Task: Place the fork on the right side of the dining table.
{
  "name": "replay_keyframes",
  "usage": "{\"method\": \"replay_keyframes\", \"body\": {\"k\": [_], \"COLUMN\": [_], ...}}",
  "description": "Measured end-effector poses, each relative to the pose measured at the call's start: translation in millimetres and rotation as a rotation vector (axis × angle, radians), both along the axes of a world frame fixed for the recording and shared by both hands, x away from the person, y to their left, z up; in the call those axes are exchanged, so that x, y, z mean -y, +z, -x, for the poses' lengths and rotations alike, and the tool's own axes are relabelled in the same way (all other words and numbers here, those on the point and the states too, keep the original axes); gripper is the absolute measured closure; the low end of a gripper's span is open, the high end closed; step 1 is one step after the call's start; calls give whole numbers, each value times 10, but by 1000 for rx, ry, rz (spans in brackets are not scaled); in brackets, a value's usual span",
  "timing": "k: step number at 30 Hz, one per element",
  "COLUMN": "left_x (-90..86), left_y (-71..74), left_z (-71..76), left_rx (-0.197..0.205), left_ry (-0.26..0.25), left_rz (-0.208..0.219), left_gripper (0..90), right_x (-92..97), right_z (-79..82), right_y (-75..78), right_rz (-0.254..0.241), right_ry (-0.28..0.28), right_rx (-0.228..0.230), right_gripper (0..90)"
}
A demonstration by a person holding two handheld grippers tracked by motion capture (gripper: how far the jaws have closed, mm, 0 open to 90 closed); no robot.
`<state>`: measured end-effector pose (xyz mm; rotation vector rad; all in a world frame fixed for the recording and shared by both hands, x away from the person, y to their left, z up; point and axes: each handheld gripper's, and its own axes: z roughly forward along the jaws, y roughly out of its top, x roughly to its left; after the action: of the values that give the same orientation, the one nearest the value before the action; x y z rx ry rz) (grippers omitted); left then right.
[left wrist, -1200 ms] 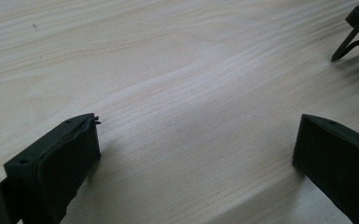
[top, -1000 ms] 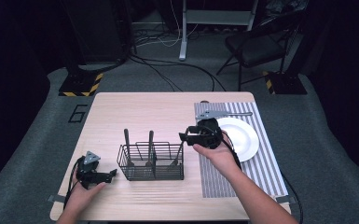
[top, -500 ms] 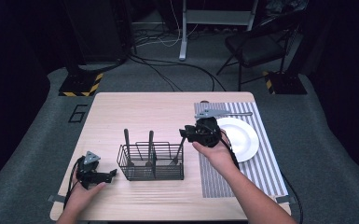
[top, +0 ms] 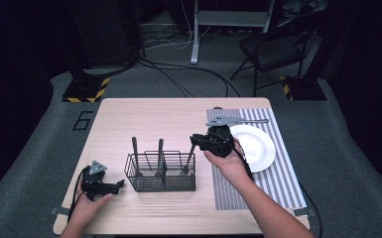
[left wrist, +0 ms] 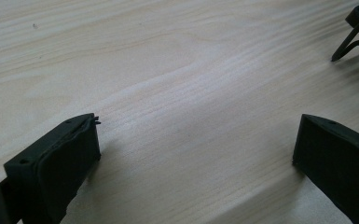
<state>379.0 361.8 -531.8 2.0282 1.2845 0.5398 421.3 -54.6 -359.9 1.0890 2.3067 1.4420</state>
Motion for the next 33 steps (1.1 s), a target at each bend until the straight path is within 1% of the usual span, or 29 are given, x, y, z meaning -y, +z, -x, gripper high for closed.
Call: {"method": "replay_keyframes", "body": {"k": [3, 5, 9, 14, 19, 22, 24, 25, 28, 33], "left_x": [0, 0, 0, 0, 0, 0, 0, 0, 0, 0], "left_y": [0, 0, 0, 0, 0, 0, 0, 0, 1, 0], "left_z": [0, 0, 0, 0, 0, 0, 0, 0, 0, 0], "left_rx": [0, 0, 0, 0, 0, 0, 0, 0, 0, 0], "left_ry": [0, 0, 0, 0, 0, 0, 0, 0, 1, 0], "left_rz": [-1, -1, -1, -1, -1, -1, -1, -1, -1, -1], "left_gripper": [2, 2, 2, 2, 2, 2, 2, 2, 2, 2], "right_x": [-37, -61, -102, -169, -208, -217, -217, -215, -218, -221], "right_z": [29, 43, 68, 97, 112, 115, 116, 119, 138, 159], "right_y": [24, 37, 58, 92, 116, 124, 135, 151, 192, 262], "right_rz": [-7, -12, -16, -7, 7, 6, 4, -11, 0, -4], "right_ry": [24, 44, 66, 94, 104, 108, 110, 117, 116, 125], "right_rx": [5, 9, 10, 17, 18, 17, 17, 7, 17, 24], "right_gripper": [852, 857, 864, 865, 866, 867, 868, 868, 868, 868]}}
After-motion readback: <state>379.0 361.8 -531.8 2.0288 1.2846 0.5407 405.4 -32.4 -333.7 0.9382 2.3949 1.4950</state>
